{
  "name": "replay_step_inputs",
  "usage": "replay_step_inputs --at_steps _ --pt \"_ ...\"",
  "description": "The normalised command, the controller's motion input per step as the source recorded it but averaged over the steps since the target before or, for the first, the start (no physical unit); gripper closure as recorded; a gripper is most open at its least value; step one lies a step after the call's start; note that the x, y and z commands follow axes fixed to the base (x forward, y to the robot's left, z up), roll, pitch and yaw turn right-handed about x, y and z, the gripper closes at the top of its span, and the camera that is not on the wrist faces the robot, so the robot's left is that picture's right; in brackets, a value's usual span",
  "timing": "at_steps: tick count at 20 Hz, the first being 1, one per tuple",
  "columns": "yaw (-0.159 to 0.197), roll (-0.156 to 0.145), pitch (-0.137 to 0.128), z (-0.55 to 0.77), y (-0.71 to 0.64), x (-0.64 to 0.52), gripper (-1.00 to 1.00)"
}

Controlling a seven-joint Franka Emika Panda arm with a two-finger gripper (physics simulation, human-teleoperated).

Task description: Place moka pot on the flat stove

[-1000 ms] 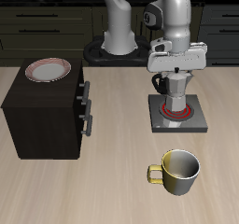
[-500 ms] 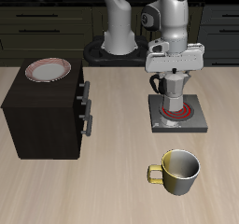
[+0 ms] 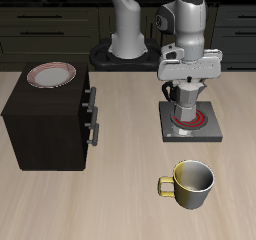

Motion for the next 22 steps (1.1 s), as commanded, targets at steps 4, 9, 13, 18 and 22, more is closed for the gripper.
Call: replay_step_inputs --at_steps 4,9,13,18,22 --pt "-0.011 0.047 0.027 0.0 0.06 -0.22 -1.0" --pt "0.0 0.02 -0.017 0.1 0.03 -0.05 -1.0" --pt "-0.014 -0.006 -0.012 0.09 -0.04 -0.05 -1.0" --pt "0.016 0.014 -0.004 0.07 -0.01 0.0 -1.0" --pt "-0.018 0.002 0.003 0.07 -0.01 -0.03 -1.0"
